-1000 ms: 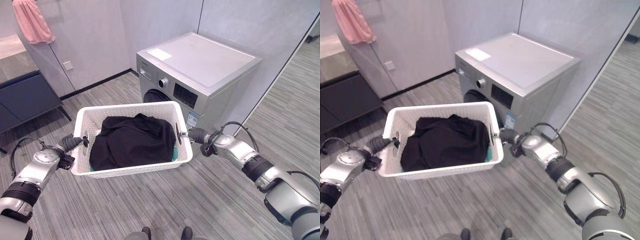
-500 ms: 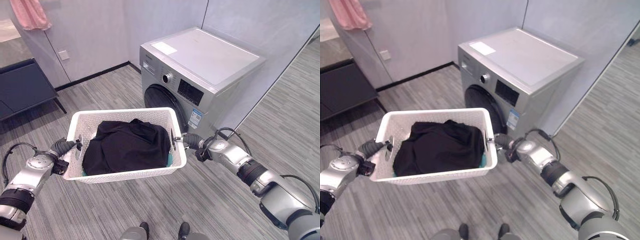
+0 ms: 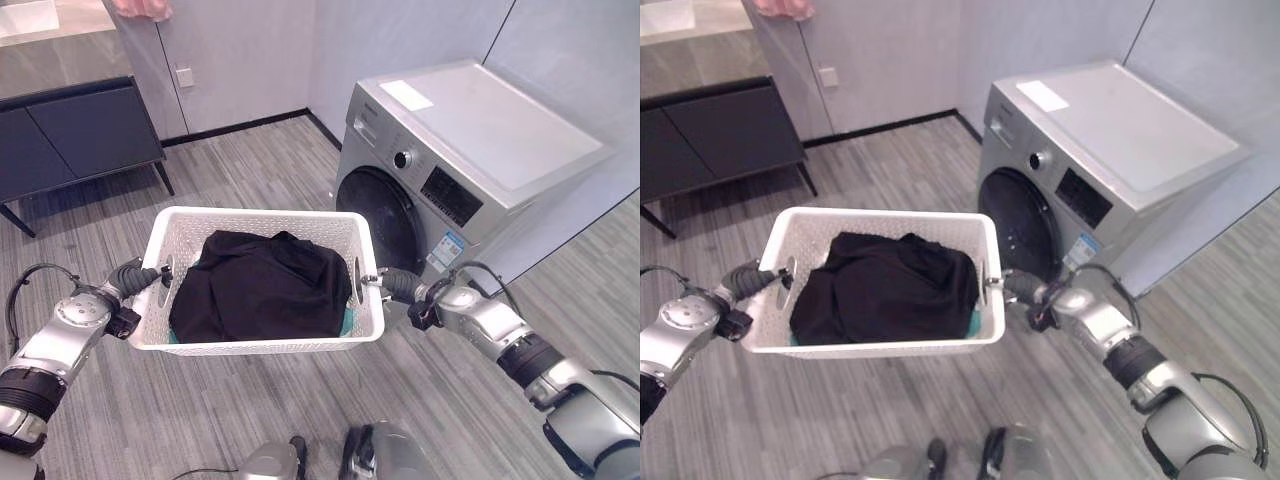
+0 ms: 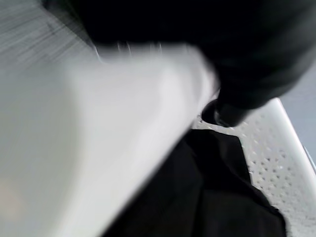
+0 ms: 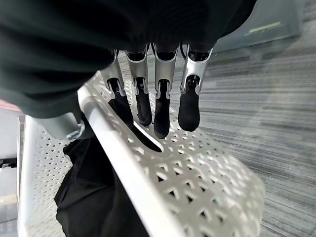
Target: Grab the laundry basket,head to the washer,open it,put in the laundry and shut it.
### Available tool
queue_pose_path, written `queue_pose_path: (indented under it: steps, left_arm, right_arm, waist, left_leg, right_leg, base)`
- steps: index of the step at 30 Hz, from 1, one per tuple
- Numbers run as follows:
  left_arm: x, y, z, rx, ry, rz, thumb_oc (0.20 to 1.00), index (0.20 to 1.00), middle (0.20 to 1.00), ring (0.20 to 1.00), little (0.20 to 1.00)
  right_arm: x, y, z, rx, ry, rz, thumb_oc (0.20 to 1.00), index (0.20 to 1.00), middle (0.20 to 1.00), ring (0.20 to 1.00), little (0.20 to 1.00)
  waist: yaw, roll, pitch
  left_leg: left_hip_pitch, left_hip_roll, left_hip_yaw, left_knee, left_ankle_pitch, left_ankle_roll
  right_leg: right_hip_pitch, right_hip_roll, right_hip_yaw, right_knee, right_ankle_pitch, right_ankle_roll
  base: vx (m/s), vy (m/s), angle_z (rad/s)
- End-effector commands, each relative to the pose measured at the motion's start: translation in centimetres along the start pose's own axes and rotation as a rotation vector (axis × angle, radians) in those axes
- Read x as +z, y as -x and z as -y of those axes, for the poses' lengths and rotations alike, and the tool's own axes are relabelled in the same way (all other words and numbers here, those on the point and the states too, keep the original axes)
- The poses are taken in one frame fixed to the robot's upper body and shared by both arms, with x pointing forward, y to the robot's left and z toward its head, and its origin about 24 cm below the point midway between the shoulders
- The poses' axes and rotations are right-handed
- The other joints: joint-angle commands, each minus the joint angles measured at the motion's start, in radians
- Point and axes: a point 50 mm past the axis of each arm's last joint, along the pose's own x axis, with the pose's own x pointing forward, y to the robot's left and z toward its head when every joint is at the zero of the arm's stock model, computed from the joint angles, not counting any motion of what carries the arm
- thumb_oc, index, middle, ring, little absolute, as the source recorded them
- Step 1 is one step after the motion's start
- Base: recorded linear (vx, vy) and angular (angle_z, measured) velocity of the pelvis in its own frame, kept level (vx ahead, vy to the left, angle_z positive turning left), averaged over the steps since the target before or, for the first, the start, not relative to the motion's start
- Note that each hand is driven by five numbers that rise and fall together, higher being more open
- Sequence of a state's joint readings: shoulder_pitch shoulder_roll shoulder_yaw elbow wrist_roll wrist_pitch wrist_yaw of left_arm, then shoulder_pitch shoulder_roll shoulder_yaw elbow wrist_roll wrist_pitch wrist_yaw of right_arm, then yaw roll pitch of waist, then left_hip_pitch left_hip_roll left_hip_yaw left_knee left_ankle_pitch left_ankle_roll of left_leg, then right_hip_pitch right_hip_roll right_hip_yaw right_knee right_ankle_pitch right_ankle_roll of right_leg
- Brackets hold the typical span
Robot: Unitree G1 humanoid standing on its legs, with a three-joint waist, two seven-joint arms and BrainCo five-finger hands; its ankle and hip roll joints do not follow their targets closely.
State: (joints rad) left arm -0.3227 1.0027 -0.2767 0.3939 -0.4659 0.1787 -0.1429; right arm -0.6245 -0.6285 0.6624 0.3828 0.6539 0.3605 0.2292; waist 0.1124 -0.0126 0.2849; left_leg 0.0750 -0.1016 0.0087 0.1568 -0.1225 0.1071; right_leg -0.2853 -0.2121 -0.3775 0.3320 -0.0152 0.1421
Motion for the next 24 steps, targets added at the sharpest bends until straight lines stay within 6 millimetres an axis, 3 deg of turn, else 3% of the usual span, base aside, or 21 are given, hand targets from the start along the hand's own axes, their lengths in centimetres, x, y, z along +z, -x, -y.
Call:
queue_pose_path:
  steps: [1, 4, 5, 6, 11, 14, 15, 18, 20, 22, 23, 24]
  left_arm:
    - [3.4, 0.9, -2.6, 0.067, -0.016, 0.162, 0.2, 0.2, 0.2, 0.2, 0.2]
    - [3.1, 1.5, -3.4, 0.098, -0.01, 0.169, 0.2, 0.2, 0.2, 0.2, 0.2]
    - [2.5, 1.9, -3.8, 0.116, 0.003, 0.153, 0.2, 0.2, 0.2, 0.2, 0.2]
    - [1.5, 1.9, -4.0, 0.123, 0.031, 0.123, 0.2, 0.2, 0.2, 0.2, 0.2]
    - [0.3, 2.0, -4.1, 0.121, 0.027, 0.071, 0.2, 0.2, 0.2, 0.2, 0.2]
    - [-0.4, 1.9, -4.0, 0.122, 0.045, 0.047, 0.2, 0.2, 0.2, 0.2, 0.2]
    - [-0.3, 1.9, -4.1, 0.124, 0.043, 0.049, 0.2, 0.2, 0.2, 0.2, 0.2]
    - [-0.8, 2.3, -5.0, 0.156, 0.043, 0.029, 0.2, 0.2, 0.2, 0.2, 0.2]
    - [-0.7, 2.2, -5.3, 0.172, 0.04, 0.022, 0.2, 0.2, 0.2, 0.2, 0.2]
    - [-0.5, 2.4, -5.8, 0.188, 0.034, 0.023, 0.2, 0.2, 0.2, 0.2, 0.2]
    - [-0.3, 2.8, -6.5, 0.221, 0.036, 0.033, 0.2, 0.2, 0.2, 0.2, 0.2]
    - [-0.9, 3.7, -7.3, 0.261, 0.046, 0.03, 0.2, 0.2, 0.2, 0.2, 0.2]
  right_arm:
    - [7.1, -0.3, -2.3, 0.23, -0.069, 0.308, 0.2, 0.2, 0.2, 0.2, 0.2]
    - [8.0, -0.5, -2.6, 0.234, -0.033, 0.32, 0.2, 0.2, 0.2, 0.2, 0.2]
    - [8.5, -0.6, -2.7, 0.24, -0.004, 0.314, 0.2, 0.2, 0.2, 0.2, 0.2]
    - [8.7, -0.7, -3.0, 0.26, 0.007, 0.309, 0.2, 0.2, 0.2, 0.2, 0.2]
    - [9.0, -0.7, -3.6, 0.283, 0.016, 0.323, 0.2, 0.2, 0.2, 0.2, 0.2]
    - [9.1, -0.4, -3.6, 0.28, 0.001, 0.35, 0.2, 0.2, 0.2, 0.2, 0.2]
    - [9.5, -0.2, -3.5, 0.265, -0.006, 0.373, 0.2, 0.2, 0.2, 0.2, 0.2]
    - [10.9, 0.0, -4.6, 0.315, 0.038, 0.407, 0.2, 0.2, 0.2, 0.2, 0.2]
    - [11.7, 0.1, -4.7, 0.311, 0.057, 0.429, 0.2, 0.2, 0.2, 0.2, 0.2]
    - [12.6, 0.3, -5.5, 0.333, 0.075, 0.462, 0.2, 0.2, 0.2, 0.2, 0.2]
    - [13.5, 0.6, -6.6, 0.369, 0.107, 0.502, 0.2, 0.2, 0.2, 0.2, 0.2]
    - [14.4, 0.8, -7.4, 0.387, 0.14, 0.541, 0.2, 0.2, 0.2, 0.2, 0.2]
  waist:
    - [-0.015, -0.035, -0.095]
    - [0.004, -0.049, -0.097]
    - [0.024, -0.061, -0.113]
    - [0.015, -0.069, -0.141]
    - [-0.001, -0.059, -0.165]
    - [-0.01, -0.056, -0.179]
    - [-0.003, -0.064, -0.173]
    - [0.03, -0.076, -0.14]
    - [0.038, -0.088, -0.122]
    - [0.06, -0.088, -0.103]
    - [0.075, -0.086, -0.094]
    - [0.093, -0.076, -0.095]
  left_leg:
    - [0.057, -0.011, -0.027, -0.028, -0.049, -0.046]
    - [0.06, -0.01, -0.019, -0.016, -0.071, -0.061]
    - [0.067, -0.007, -0.001, -0.009, -0.096, -0.069]
    - [0.074, 0.006, -0.014, 0.021, -0.111, -0.076]
    - [0.107, 0.058, -0.027, 0.065, -0.101, -0.105]
    - [0.077, 0.105, -0.016, 0.196, -0.023, -0.162]
    - [0.002, 0.13, -0.012, 0.353, 0.067, -0.202]
    - [-0.091, 0.112, -0.042, 0.573, 0.154, -0.228]
    - [-0.153, 0.157, -0.026, 0.543, 0.156, -0.203]
    - [-0.206, 0.203, -0.014, 0.446, 0.099, -0.179]
    - [-0.223, 0.201, -0.034, 0.308, 0.067, -0.168]
    - [-0.241, 0.179, -0.122, 0.137, 0.095, -0.175]
  right_leg:
    - [0.025, -0.006, 0.081, -0.15, 0.173, 0.035]
    - [0.05, -0.025, 0.021, -0.227, 0.218, 0.05]
    - [0.097, -0.01, -0.007, -0.281, 0.198, 0.036]
    - [0.109, 0.02, 0.01, -0.267, 0.175, 0.019]
    - [0.139, 0.065, -0.018, -0.246, 0.119, -0.015]
    - [0.183, 0.108, -0.035, -0.267, 0.085, -0.042]
    - [0.222, 0.129, -0.038, -0.296, 0.062, -0.07]
    - [0.269, 0.151, -0.026, -0.324, 0.041, -0.102]
    - [0.292, 0.139, -0.028, -0.339, 0.028, -0.105]
    - [0.31, 0.139, -0.017, -0.343, 0.015, -0.093]
    - [0.311, 0.142, 0.009, -0.339, 0.005, -0.082]
    - [0.31, 0.152, 0.051, -0.325, -0.011, -0.075]
  base:
    - [0.15, -0.138, 0.1]
    - [0.2, -0.124, 0.14]
    - [0.46, -0.23, 0.15]
    - [0.41, -0.206, 0.02]
    - [0.26, -0.156, 0.1]
    - [0.25, -0.204, 0.36]
    - [0.23, -0.267, 0.35]
    - [0.14, -0.197, 0.12]
    - [0.09, -0.093, -0.47]
    - [0.12, 0.0, -0.02]
    - [0.21, 0.136, -0.41]
    - [0.23, 0.176, -0.54]
